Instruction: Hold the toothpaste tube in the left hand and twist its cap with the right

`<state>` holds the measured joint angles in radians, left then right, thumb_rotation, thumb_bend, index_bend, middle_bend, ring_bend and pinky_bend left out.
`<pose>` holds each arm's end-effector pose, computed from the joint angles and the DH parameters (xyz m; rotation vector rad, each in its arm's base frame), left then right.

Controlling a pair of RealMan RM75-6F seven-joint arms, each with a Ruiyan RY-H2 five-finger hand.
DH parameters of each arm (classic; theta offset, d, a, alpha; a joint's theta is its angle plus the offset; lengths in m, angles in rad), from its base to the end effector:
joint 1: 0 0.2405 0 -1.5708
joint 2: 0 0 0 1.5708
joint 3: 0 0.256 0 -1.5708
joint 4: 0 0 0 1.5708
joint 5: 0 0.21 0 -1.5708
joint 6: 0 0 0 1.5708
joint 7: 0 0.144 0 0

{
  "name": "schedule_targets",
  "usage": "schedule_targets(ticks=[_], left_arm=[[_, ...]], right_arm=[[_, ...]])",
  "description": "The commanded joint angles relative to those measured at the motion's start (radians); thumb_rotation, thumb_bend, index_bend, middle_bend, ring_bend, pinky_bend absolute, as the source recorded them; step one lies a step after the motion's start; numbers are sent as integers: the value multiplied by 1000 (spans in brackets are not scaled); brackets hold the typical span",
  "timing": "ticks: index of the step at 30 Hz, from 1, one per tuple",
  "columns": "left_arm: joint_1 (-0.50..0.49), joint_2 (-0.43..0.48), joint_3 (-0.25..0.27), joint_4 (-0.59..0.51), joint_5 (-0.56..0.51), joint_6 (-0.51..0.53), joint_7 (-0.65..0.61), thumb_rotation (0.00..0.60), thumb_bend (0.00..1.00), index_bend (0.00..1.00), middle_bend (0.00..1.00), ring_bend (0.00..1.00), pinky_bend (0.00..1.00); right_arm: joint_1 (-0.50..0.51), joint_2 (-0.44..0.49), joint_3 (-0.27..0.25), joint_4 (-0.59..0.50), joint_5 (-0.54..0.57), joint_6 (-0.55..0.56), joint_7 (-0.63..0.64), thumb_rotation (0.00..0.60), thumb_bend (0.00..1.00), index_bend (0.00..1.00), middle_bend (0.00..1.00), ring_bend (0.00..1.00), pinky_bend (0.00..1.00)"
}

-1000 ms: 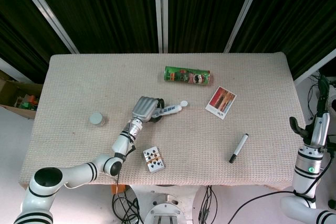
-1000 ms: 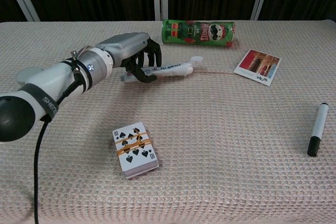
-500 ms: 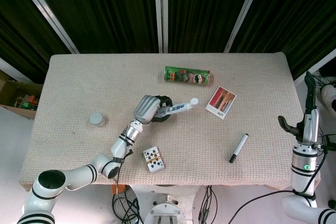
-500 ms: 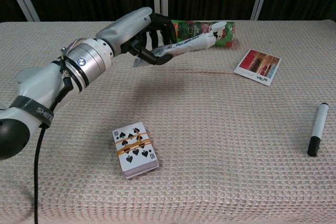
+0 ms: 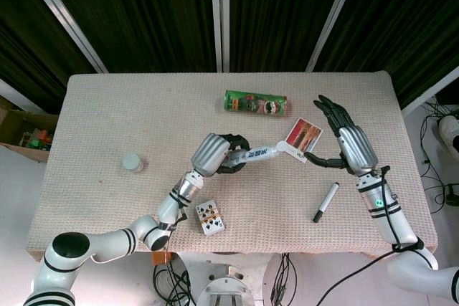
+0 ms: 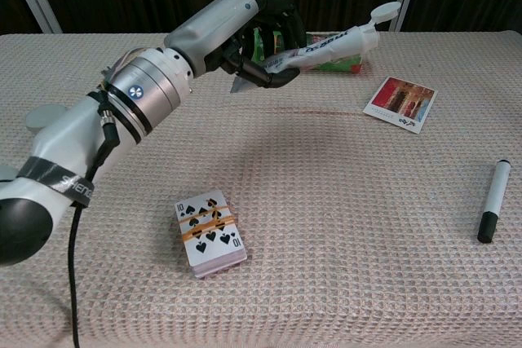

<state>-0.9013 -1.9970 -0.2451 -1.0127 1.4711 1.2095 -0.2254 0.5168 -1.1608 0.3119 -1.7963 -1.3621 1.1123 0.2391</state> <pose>-0.0415 0.3457 -0.0868 -1.7723 -1.0134 -1.6644 -0.1519 -0.3209 0.1260 1.5514 -1.1916 1.4601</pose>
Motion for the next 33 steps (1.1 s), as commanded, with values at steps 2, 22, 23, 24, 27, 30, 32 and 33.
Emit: schedule_targets(ticks=[2,22,23,24,27,30,32,33], left_arm=[[-5,-3,-10,-11,0,4,9,600,393,781,811,664,698],[-5,-7,-45,-20,-1,47,-8,600,392,785,815,669,697],[-5,-6,-45,-20,-1,48,-11,600,392,785,815,669,697],[-4,-5,-46,-20,-2,50,-15,600,392,785,815,669,697],[-2,-4,-48,-20,0,57,-23,600,392,785,815,669,697],[0,-7,-49,-18,4,68,-30,600,393,785,815,669,697],[1,-11,-51,-15,8,80,-39,600,392,785,816,669,697],[1,-13,-52,-13,9,87,-45,600,392,785,816,669,697]], right_arm=[[113,-32,48,-38,134,-102,-104,144,0,0,0,0,0],[237,-226,78,38,226,-131,-67,143,0,0,0,0,0],[238,-228,77,40,225,-132,-62,143,0,0,0,0,0],[238,-231,76,43,224,-132,-57,143,0,0,0,0,0],[240,-236,73,49,220,-133,-45,144,0,0,0,0,0],[244,-238,76,53,222,-147,-17,144,0,0,0,0,0],[249,-239,79,58,222,-156,-2,143,0,0,0,0,0],[250,-240,79,61,220,-156,2,143,0,0,0,0,0]])
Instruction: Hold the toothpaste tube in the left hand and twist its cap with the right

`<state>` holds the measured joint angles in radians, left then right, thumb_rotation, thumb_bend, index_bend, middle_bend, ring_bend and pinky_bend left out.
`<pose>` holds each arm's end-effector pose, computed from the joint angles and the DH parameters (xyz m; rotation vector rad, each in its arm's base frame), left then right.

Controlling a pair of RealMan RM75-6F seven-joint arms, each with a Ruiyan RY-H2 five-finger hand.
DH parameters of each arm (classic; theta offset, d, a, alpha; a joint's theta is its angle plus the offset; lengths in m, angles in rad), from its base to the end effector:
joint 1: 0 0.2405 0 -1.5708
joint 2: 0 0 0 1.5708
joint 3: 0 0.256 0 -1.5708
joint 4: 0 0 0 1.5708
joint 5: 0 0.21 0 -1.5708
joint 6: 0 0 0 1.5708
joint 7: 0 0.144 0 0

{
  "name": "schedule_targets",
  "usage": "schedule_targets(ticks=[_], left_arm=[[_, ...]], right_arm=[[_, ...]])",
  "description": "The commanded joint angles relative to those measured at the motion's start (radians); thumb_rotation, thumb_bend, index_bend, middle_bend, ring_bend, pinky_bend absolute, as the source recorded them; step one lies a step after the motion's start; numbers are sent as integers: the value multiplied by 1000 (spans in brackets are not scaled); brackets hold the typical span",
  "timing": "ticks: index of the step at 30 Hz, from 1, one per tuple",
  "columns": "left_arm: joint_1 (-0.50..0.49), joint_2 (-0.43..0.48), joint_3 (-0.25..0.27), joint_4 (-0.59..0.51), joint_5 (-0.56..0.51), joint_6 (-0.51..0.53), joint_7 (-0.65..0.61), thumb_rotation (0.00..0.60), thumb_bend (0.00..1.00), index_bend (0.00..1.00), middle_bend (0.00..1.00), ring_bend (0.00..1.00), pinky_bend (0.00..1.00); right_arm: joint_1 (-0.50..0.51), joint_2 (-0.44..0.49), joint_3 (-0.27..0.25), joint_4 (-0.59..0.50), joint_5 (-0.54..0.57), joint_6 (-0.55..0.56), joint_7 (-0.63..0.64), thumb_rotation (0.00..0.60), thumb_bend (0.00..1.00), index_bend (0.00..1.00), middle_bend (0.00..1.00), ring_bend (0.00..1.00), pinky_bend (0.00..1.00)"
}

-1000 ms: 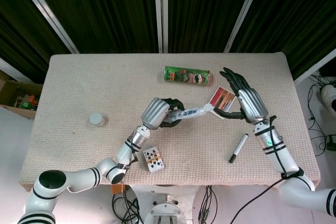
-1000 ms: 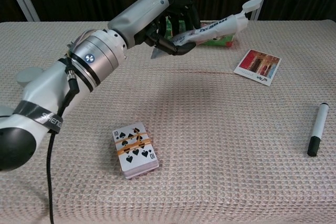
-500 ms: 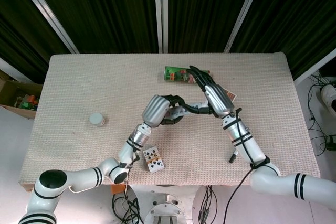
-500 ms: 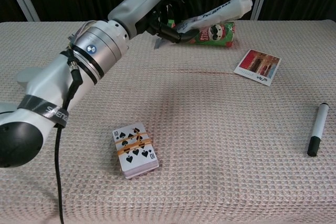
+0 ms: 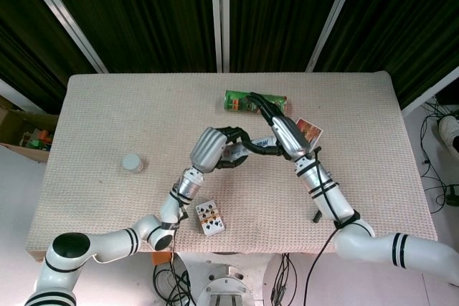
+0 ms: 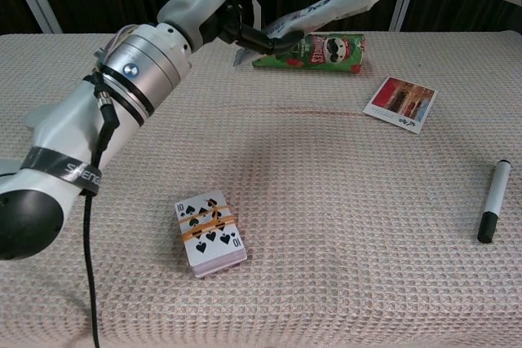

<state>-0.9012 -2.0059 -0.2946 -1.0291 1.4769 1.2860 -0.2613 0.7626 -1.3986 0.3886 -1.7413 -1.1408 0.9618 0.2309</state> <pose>-0.0309 0.3484 -0.0707 -1.6482 -1.0240 -1.7996 -0.0643 -0.3542 0.0539 1.6087 -1.4795 1.5858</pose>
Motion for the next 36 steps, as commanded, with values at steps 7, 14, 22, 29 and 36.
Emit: schedule_targets(ticks=[7,14,22,29,36], left_arm=[[3,-18,-16,15,-2,28,-55,600,393,785,816,669,697],[1,-25,-19,18,9,50,-64,600,393,785,816,670,697],[5,-36,-27,26,4,66,-89,600,392,785,817,669,698],[9,-38,-34,37,-1,75,-111,600,393,785,817,669,698],[6,-39,-39,38,-1,80,-121,600,392,785,818,669,698]], right_arm=[[-3,-33,1,31,-28,21,69,146,0,0,0,0,0],[-10,-77,9,62,-80,51,187,145,0,0,0,0,0],[-31,-130,4,100,-139,118,299,143,0,0,0,0,0],[-42,-148,0,127,-153,144,328,142,0,0,0,0,0],[-39,-150,0,135,-152,137,341,143,0,0,0,0,0]])
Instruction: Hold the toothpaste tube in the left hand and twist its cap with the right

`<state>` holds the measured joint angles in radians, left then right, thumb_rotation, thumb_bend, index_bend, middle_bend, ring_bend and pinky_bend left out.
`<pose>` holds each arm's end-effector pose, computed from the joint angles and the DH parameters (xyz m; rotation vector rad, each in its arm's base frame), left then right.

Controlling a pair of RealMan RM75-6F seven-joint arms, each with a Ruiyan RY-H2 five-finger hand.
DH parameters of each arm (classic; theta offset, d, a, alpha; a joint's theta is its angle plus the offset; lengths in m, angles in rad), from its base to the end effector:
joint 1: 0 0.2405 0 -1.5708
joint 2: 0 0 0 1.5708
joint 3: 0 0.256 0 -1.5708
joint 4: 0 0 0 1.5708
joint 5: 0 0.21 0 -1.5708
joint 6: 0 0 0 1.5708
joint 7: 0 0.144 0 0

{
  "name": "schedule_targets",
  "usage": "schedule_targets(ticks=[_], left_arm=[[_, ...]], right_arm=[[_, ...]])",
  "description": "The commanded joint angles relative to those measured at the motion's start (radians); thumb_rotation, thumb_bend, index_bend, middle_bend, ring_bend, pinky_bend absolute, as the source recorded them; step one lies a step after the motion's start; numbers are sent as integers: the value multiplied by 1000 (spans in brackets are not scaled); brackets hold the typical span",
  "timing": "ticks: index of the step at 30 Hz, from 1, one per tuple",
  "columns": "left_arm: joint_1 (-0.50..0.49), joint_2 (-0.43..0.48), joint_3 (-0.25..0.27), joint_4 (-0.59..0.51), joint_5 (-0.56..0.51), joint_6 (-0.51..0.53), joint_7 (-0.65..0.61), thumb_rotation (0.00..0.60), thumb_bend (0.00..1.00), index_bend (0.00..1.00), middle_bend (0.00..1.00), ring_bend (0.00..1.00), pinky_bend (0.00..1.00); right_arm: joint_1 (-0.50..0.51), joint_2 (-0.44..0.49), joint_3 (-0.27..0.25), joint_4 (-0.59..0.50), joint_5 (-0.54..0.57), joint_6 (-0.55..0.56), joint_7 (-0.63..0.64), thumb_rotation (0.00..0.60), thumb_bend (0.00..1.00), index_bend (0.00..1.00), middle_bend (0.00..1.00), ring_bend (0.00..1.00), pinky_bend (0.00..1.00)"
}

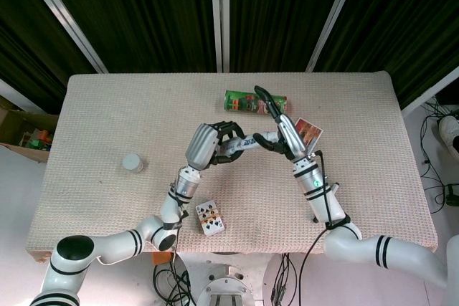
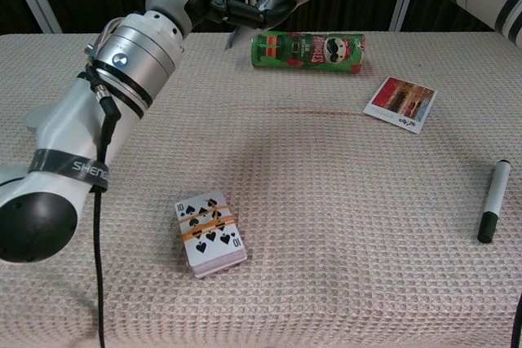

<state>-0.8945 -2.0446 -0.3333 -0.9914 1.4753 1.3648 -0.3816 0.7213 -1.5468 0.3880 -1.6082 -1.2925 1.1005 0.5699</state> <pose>-0.0302 0.3504 -0.0627 -1.4920 -1.1044 -1.9487 -0.0702 -0.3531 0.0382 1.3630 -1.6618 1.9098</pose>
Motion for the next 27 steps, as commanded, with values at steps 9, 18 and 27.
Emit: schedule_targets(ticks=[9,18,27], left_arm=[[-3,-17,-14,6,-3,20,-23,600,393,786,818,669,698],[-5,-37,-19,24,-5,34,-53,600,392,786,818,670,698],[-9,-55,-19,39,-6,35,-79,600,393,787,819,670,698]], right_arm=[[4,-32,13,18,-10,22,48,143,0,0,0,0,0],[4,-83,18,52,-23,55,107,144,0,0,0,0,0],[18,-126,20,84,-33,61,134,142,0,0,0,0,0]])
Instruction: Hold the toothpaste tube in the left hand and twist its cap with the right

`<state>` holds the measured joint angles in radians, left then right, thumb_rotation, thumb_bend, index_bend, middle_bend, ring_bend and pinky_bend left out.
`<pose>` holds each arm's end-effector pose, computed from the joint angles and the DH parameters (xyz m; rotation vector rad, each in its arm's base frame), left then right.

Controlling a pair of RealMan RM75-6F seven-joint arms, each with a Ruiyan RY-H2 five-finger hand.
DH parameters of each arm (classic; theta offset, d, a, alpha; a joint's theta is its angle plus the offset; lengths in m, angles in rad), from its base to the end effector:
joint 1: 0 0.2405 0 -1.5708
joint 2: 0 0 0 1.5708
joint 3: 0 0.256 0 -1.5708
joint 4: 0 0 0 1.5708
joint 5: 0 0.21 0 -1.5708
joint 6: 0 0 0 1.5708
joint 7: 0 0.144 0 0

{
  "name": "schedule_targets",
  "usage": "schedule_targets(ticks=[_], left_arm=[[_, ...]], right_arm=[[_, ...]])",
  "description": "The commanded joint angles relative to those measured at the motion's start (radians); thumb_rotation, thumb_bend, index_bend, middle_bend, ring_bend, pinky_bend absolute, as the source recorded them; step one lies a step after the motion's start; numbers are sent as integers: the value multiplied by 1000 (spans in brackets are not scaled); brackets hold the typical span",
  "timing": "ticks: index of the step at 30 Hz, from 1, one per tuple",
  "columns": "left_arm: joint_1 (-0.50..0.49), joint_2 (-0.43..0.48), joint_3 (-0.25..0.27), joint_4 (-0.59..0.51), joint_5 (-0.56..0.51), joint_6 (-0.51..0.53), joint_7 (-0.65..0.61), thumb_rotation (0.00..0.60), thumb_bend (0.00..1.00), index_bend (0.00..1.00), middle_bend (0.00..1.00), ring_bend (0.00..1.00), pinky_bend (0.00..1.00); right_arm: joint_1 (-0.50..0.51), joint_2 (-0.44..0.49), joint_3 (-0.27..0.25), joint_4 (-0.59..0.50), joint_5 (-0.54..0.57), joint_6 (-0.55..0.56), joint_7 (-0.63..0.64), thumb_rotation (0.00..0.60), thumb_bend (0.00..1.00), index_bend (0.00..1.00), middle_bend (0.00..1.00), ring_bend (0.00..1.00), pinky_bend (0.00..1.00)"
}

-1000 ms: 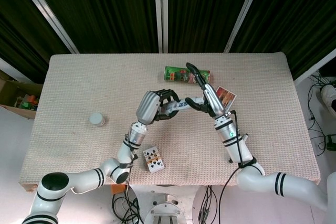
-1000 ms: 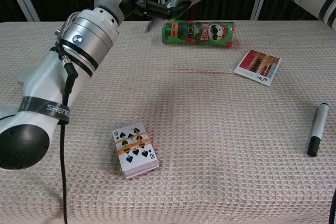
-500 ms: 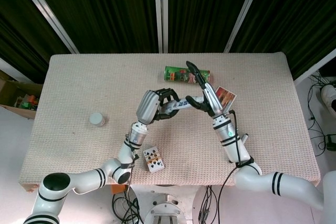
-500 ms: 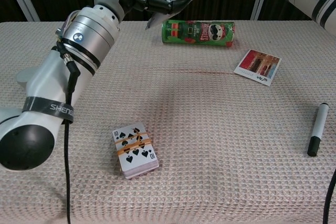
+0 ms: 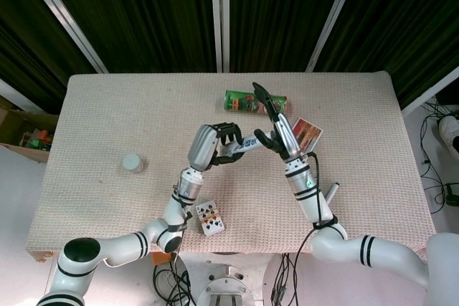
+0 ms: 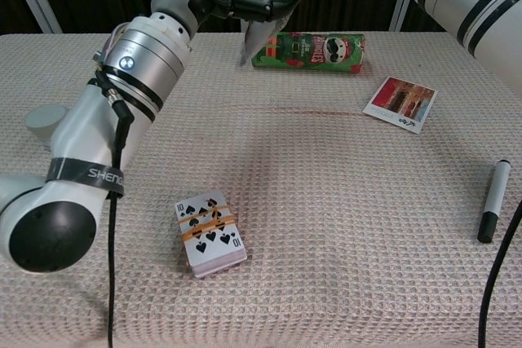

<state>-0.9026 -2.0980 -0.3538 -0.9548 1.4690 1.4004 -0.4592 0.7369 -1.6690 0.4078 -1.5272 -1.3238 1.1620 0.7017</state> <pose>-0.0239 0.3464 -0.0684 -1.4079 -1.1803 -2.0365 -0.0572 -0.3530 0.0190 1.2208 -1.7655 2.0778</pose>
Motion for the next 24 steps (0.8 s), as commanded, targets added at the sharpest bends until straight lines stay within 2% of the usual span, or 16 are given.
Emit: schedule_targets(ticks=[1,12,19,24], left_arm=[[-1,-2,2,4,1,0,-3,600,392,786,819,669,698],[9,18,17,10,7,-8,4,600,393,786,819,669,698],[46,130,86,11,21,-71,97,600,392,787,819,670,699],[55,236,142,-37,25,-168,260,600,392,788,820,670,701]], right_arm=[[4,-7,1,5,-3,1,5,143,0,0,0,0,0],[-18,25,9,-12,-23,41,-12,142,0,0,0,0,0],[-108,163,20,-80,-45,133,-51,143,0,0,0,0,0],[-172,252,16,-113,-51,184,-91,143,0,0,0,0,0]])
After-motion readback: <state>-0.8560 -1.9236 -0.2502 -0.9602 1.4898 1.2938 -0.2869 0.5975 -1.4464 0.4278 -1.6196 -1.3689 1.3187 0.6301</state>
